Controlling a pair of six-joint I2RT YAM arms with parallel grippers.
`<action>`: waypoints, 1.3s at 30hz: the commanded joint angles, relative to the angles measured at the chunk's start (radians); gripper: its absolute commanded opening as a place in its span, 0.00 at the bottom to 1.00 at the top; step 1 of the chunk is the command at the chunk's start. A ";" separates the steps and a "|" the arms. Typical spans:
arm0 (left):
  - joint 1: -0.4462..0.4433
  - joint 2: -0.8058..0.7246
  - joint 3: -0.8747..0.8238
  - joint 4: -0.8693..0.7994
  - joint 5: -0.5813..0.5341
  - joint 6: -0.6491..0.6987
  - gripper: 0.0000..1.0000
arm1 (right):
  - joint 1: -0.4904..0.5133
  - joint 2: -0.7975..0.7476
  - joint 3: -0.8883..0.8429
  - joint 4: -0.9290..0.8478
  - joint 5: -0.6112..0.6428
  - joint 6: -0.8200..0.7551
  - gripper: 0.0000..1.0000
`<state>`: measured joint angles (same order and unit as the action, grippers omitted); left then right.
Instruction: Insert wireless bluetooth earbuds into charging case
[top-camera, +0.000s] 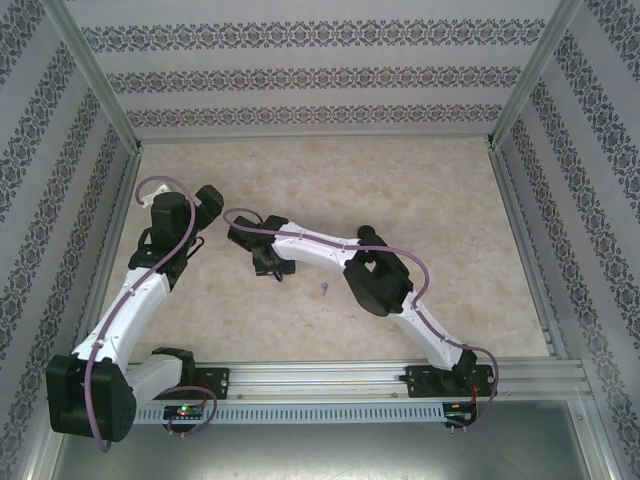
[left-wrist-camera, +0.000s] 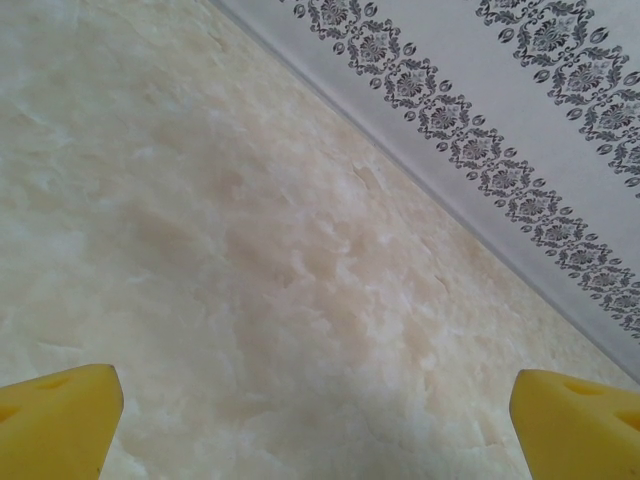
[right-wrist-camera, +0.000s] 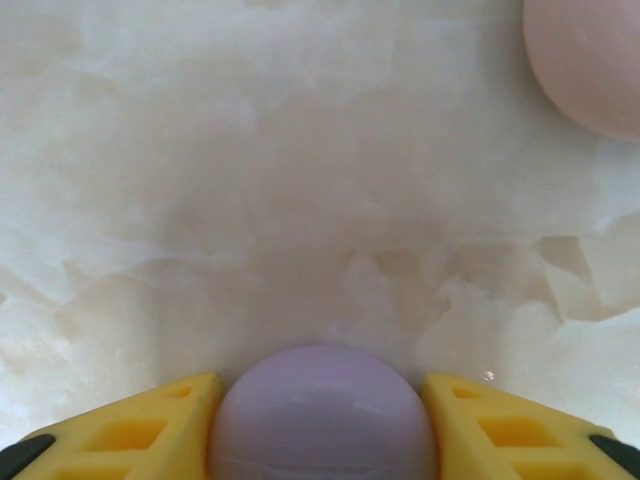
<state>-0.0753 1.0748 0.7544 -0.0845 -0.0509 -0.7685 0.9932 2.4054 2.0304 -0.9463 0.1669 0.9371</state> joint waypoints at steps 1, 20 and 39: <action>0.015 0.008 0.038 -0.044 0.031 -0.014 0.99 | 0.011 -0.044 -0.041 0.005 -0.006 0.004 0.41; 0.002 0.167 -0.265 0.818 0.567 -0.042 0.99 | -0.243 -0.597 -0.477 0.369 -0.067 0.088 0.39; -0.298 0.567 -0.096 1.269 0.746 -0.094 0.88 | -0.359 -0.788 -0.675 0.665 -0.113 0.457 0.40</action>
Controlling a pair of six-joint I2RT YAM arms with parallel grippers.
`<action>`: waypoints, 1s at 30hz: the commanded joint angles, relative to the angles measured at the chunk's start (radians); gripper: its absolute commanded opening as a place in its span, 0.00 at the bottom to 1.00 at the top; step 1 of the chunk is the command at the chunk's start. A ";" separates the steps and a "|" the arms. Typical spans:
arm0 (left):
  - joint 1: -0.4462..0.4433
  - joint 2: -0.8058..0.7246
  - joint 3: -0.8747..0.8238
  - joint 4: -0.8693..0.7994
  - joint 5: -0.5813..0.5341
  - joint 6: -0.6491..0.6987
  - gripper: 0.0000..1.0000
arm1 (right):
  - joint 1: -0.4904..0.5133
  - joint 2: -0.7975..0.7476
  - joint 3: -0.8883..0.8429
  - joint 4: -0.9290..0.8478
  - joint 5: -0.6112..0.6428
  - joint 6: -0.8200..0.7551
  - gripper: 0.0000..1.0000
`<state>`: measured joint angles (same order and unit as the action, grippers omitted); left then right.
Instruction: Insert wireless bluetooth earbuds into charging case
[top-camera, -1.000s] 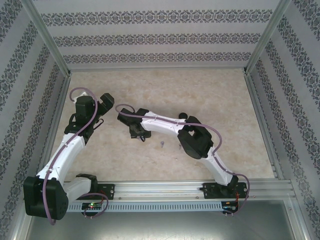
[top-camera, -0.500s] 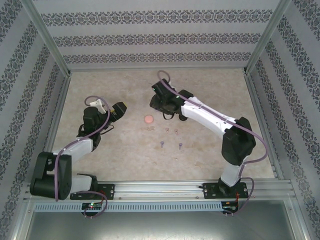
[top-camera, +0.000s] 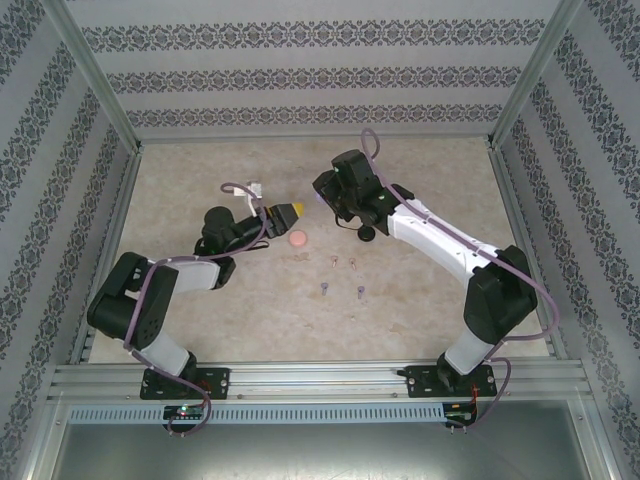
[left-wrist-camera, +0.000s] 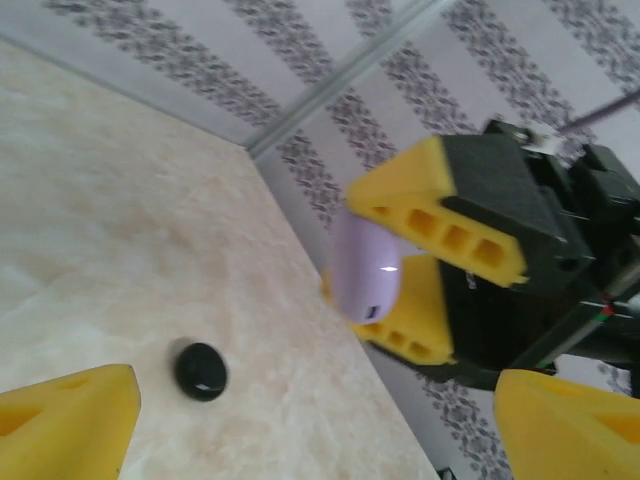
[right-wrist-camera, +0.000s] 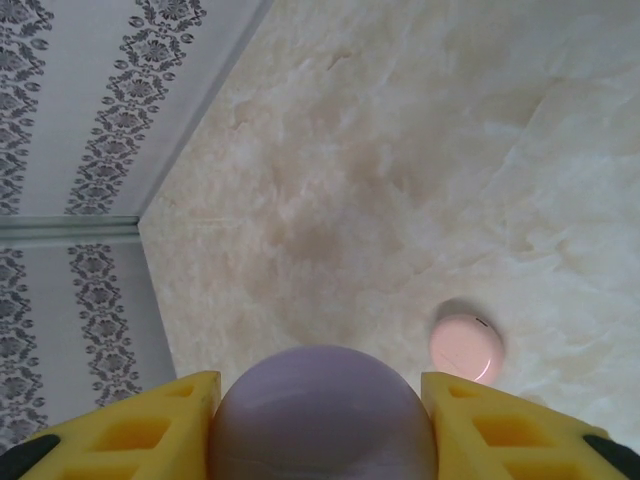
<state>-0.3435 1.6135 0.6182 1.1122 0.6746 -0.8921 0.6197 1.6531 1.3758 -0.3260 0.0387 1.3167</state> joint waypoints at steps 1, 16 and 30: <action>-0.040 0.043 0.053 0.075 0.017 0.031 0.87 | 0.019 -0.038 -0.025 0.046 0.020 0.087 0.40; -0.080 0.146 0.143 0.092 0.010 0.032 0.57 | 0.030 -0.037 -0.047 0.068 -0.005 0.108 0.40; -0.086 0.184 0.176 0.100 -0.002 0.028 0.46 | 0.037 -0.029 -0.053 0.077 -0.019 0.112 0.40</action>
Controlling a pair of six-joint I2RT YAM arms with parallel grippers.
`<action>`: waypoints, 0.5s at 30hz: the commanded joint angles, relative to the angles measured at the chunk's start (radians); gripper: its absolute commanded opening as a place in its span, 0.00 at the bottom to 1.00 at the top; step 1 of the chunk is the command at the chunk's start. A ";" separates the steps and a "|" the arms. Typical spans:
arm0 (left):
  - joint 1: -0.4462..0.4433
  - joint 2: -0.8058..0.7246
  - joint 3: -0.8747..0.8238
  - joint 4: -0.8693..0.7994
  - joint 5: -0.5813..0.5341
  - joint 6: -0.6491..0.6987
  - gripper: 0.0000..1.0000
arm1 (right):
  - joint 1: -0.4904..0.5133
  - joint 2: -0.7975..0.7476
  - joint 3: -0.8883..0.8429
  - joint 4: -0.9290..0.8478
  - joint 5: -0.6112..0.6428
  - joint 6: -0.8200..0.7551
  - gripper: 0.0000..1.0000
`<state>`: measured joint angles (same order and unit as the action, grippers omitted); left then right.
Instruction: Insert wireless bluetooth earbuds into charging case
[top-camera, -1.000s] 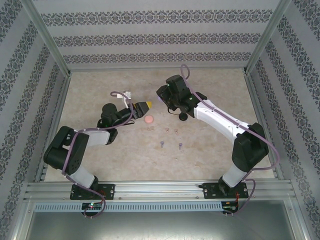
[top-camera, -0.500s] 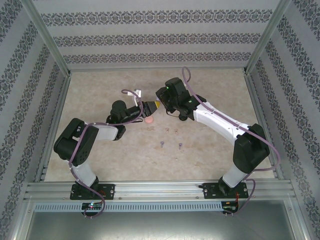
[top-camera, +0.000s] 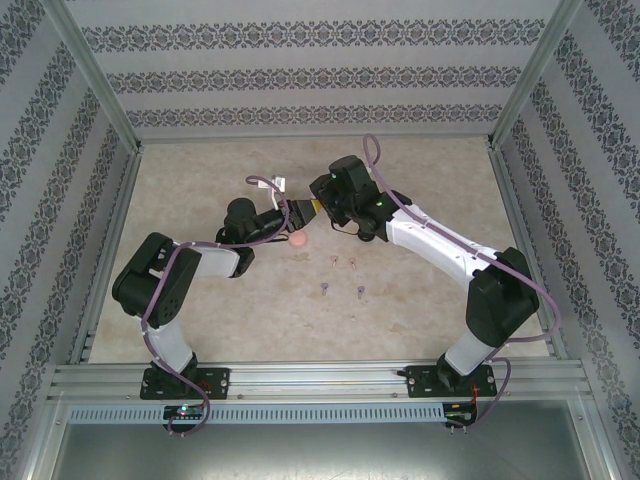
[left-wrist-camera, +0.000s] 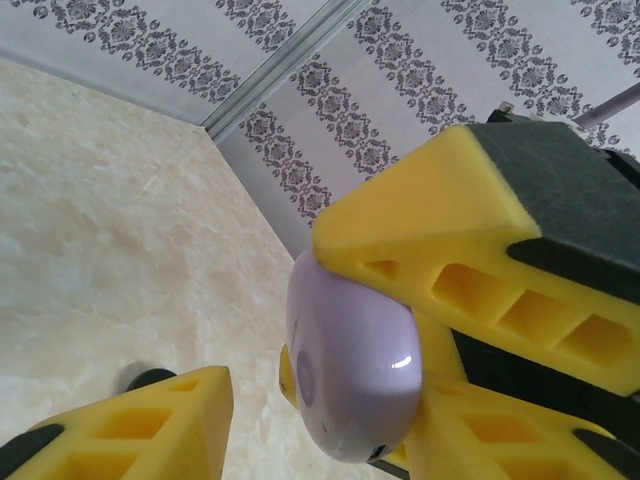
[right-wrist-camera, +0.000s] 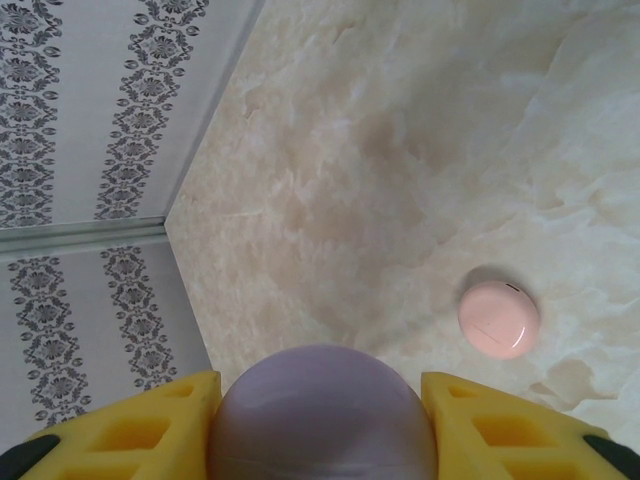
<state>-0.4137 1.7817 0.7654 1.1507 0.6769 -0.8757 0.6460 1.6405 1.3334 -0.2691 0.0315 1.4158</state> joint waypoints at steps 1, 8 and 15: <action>-0.016 0.018 0.031 0.064 -0.006 0.008 0.46 | 0.011 -0.016 -0.013 0.021 -0.012 0.012 0.40; -0.014 0.030 0.035 0.075 -0.014 0.003 0.39 | 0.011 -0.011 -0.017 0.031 -0.023 0.021 0.40; -0.016 0.037 0.026 0.106 -0.052 -0.010 0.29 | 0.013 -0.015 -0.038 0.055 -0.036 0.051 0.40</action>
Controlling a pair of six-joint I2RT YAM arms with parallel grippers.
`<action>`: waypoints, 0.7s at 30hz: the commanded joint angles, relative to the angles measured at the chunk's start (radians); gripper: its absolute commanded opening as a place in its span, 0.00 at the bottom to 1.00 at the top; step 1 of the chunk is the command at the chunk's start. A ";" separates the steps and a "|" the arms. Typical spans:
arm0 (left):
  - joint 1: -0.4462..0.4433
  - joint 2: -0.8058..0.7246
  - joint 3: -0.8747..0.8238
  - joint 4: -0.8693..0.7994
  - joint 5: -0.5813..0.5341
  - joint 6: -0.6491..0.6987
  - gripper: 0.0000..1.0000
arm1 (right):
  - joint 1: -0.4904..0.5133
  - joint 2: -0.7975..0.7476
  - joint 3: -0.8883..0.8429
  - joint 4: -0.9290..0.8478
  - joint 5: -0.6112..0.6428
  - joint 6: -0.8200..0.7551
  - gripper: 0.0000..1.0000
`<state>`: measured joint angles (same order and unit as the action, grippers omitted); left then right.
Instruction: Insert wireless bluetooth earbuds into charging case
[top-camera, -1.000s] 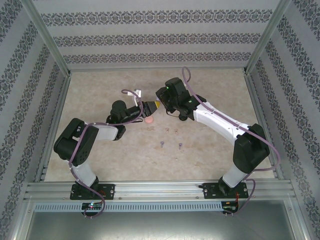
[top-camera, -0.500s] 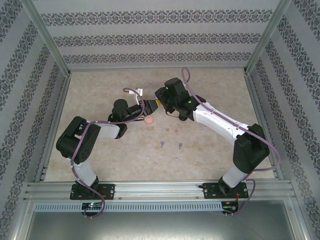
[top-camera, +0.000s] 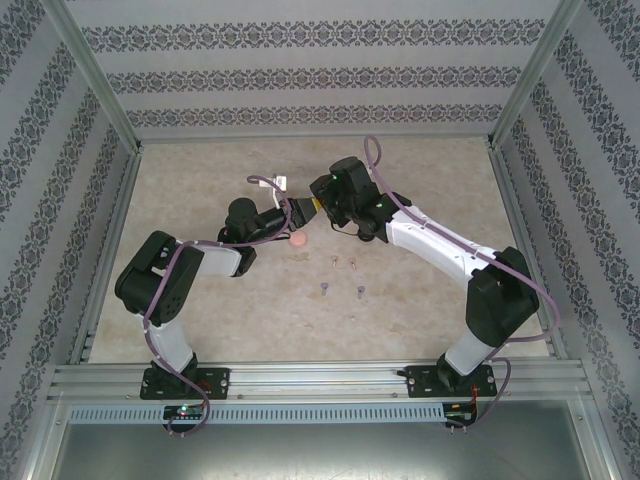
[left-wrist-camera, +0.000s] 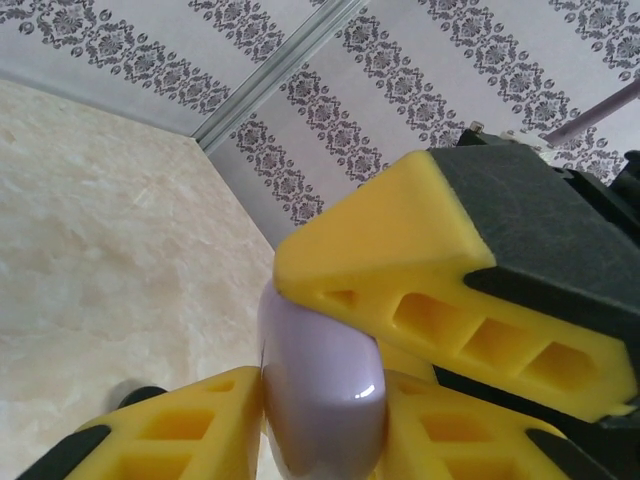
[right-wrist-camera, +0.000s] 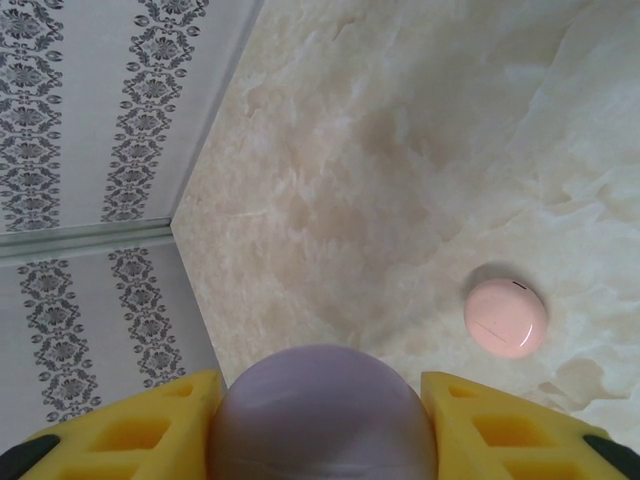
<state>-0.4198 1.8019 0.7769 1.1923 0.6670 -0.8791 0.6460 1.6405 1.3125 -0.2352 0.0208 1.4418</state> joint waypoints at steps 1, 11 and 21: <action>-0.010 0.019 0.014 0.068 -0.048 -0.008 0.27 | 0.013 -0.018 -0.019 0.023 -0.025 0.027 0.40; -0.016 0.032 0.016 0.076 -0.043 -0.016 0.00 | 0.013 -0.024 -0.022 0.045 -0.032 0.035 0.43; -0.011 0.012 0.018 0.050 -0.011 -0.022 0.00 | -0.072 -0.166 -0.064 0.056 -0.019 -0.112 0.89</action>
<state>-0.4301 1.8236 0.7769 1.2201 0.6327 -0.8917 0.6090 1.5677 1.2766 -0.1902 -0.0017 1.4113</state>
